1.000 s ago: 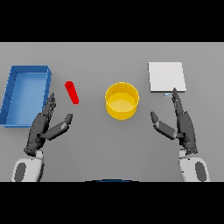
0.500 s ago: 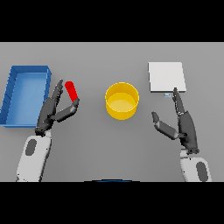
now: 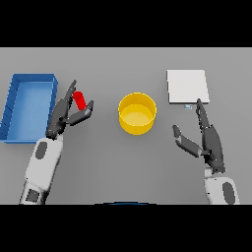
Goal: Pick up the red beaker and tilt it to pour out 1 green nut into yellow bowl. Pick up the yellow bowl and place it on the metallic measuring scale.
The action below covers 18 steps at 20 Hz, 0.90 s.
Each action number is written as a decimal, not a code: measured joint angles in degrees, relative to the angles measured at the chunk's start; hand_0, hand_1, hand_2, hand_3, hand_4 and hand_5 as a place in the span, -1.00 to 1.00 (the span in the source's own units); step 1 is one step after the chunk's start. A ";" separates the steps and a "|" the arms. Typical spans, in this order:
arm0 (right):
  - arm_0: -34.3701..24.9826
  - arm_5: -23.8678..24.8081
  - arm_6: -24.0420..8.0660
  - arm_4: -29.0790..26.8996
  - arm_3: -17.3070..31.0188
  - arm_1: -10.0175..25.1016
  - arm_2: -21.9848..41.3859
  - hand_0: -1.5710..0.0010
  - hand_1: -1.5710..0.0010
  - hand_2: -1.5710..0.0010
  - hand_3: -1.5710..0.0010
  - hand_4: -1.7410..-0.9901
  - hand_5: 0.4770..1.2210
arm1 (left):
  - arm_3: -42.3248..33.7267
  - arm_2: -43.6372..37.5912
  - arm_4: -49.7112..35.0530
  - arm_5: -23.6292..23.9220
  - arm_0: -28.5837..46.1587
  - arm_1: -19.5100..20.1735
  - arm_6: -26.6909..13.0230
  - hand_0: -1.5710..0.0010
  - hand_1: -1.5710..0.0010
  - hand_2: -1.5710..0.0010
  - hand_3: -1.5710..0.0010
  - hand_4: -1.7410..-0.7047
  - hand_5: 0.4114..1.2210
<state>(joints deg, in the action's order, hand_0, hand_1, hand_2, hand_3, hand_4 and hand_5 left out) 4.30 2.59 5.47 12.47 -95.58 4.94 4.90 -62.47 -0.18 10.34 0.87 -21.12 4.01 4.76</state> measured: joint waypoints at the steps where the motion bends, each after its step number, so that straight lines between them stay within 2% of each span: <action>1: -0.14 -0.06 -0.22 -0.05 -0.72 -0.82 0.66 1.00 1.00 1.00 1.00 0.26 -0.56 | 0.95 0.16 0.25 0.08 -0.61 -0.32 0.23 1.00 1.00 1.00 1.00 -0.13 -0.33; 2: -0.27 -0.05 -0.76 -0.47 -0.14 -0.38 -0.06 1.00 1.00 1.00 1.00 0.26 -0.56 | 1.38 0.02 0.35 0.33 -1.30 -0.31 0.25 1.00 1.00 1.00 1.00 -0.13 -0.33; 3: 0.82 -0.06 0.46 -0.07 -0.94 -0.77 0.62 1.00 1.00 1.00 1.00 0.27 -0.57 | 2.34 -0.29 0.20 0.28 -1.84 -0.27 0.28 1.00 1.00 1.00 1.00 -0.13 -0.33; 5: 0.02 0.34 -1.29 -0.19 -0.48 -1.19 0.40 1.00 1.00 1.00 1.00 0.26 -0.56 | 4.54 -0.83 -0.21 0.02 -3.67 -0.56 0.92 1.00 1.00 1.00 1.00 -0.17 -0.32; 6: 0.33 0.18 -0.55 -0.39 -0.67 -0.94 0.25 1.00 1.00 1.00 1.00 0.27 -0.56 | 4.91 -1.09 -0.61 -0.13 -3.90 -0.78 1.93 1.00 1.00 1.00 1.00 -0.19 -0.31; 9: -0.64 0.18 -1.34 -0.50 0.06 -0.32 -0.35 1.00 1.00 1.00 1.00 0.28 -0.56 | 7.79 -2.21 -1.05 0.36 -6.09 -1.07 3.06 1.00 1.00 1.00 1.00 -0.24 -0.28; 10: -0.39 0.28 -1.16 -0.36 0.01 -0.18 -0.42 1.00 1.00 1.00 1.00 0.28 -0.56 | 8.56 -2.46 -1.26 0.53 -6.23 -1.49 4.00 1.00 0.97 0.91 0.96 -0.30 -0.23; 11: -0.66 0.40 -0.89 0.10 -0.02 -0.25 -0.10 1.00 1.00 1.00 1.00 0.28 -0.56 | 8.86 -3.05 -1.94 0.32 -6.11 -1.51 5.27 0.85 0.81 0.77 0.84 -0.36 -0.16; 12: 0.42 0.13 0.05 0.00 -0.23 -0.35 0.12 1.00 1.00 1.00 1.00 0.29 -0.55 | 9.59 -3.97 -2.79 0.40 -6.49 -1.61 5.65 0.64 0.58 0.54 0.63 -0.44 -0.08; 13: 0.34 0.40 -0.15 0.67 0.00 -0.94 0.72 1.00 1.00 1.00 1.00 0.29 -0.55 | 10.55 -4.45 -3.21 1.26 -7.79 -2.70 4.44 0.44 0.39 0.33 0.30 -0.43 0.14; 14: 0.03 0.62 -0.45 0.27 0.18 -0.22 -0.24 1.00 1.00 1.00 1.00 0.29 -0.55 | 11.13 -4.93 -3.15 2.32 -8.55 -2.79 3.49 0.16 0.11 0.07 0.08 -0.53 0.31; 16: 0.09 0.58 -0.53 0.14 0.01 -0.34 -0.19 1.00 1.00 1.00 1.00 0.30 -0.55 | 11.61 -4.30 -1.64 3.31 -8.29 -2.77 4.38 -0.26 -0.29 -0.32 -0.18 -0.68 0.56; 17: 0.66 0.45 0.00 0.16 -0.46 -0.57 0.14 1.00 1.00 1.00 1.00 0.30 -0.55 | 11.48 -3.78 -1.07 2.81 -8.37 -2.34 4.27 -0.41 -0.43 -0.45 -0.24 -0.73 0.65; 18: 0.49 0.38 -0.33 -0.02 -0.30 -0.34 -0.13 1.00 1.00 1.00 1.00 0.31 -0.55 | 11.76 -3.13 -0.70 2.62 -8.64 -2.53 4.86 -0.53 -0.55 -0.56 -0.39 -0.67 0.72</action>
<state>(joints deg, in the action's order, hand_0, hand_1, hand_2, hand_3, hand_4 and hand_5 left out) 4.79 2.96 5.14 12.45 -95.89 4.60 4.77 -50.71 -3.31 9.64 3.50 -29.76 1.47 9.62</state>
